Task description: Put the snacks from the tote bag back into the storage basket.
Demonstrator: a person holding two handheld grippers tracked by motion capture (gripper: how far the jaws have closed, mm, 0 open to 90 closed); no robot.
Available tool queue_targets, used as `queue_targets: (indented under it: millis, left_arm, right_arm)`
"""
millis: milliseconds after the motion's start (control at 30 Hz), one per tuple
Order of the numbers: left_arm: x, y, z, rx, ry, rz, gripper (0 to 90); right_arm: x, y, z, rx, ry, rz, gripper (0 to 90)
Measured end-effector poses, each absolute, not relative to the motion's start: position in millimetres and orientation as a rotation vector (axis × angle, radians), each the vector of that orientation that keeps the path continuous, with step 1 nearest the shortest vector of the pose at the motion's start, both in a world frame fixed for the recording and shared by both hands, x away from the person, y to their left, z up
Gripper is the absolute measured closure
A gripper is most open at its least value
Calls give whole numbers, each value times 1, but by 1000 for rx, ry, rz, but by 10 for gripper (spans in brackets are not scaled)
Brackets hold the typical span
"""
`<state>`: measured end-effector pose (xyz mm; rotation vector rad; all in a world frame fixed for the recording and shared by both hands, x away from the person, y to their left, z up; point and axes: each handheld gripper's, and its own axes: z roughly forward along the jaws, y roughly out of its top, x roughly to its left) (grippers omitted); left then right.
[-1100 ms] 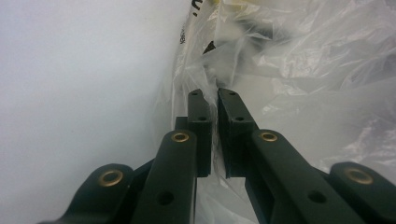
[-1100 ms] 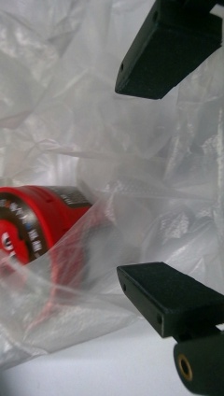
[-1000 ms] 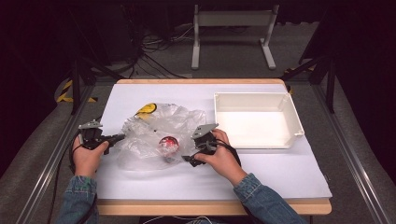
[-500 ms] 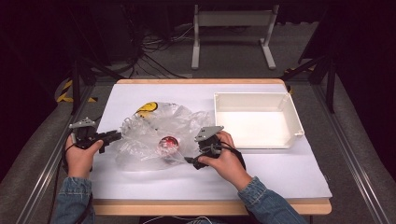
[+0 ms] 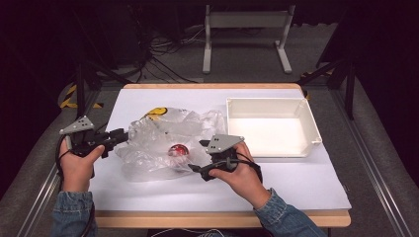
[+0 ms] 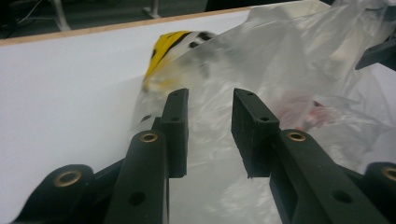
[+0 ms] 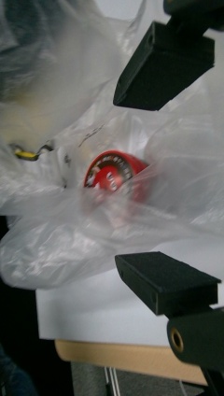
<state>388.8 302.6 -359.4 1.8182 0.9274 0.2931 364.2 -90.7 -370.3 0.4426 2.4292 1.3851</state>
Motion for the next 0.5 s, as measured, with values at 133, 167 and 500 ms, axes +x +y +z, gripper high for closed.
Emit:
queue_targets:
  millis: [133, 167, 500]
  left_arm:
    - [384, 295, -351, 1819, 881, 290, 682]
    - [383, 292, -349, 1815, 869, 287, 685]
    - [374, 267, -338, 1865, 756, 254, 753]
  right_arm:
    - [359, -85, -366, 413, 2428, 1432, 265]
    - [359, -83, -366, 389, 2436, 1426, 296]
    - [360, -62, -382, 285, 2533, 1391, 509]
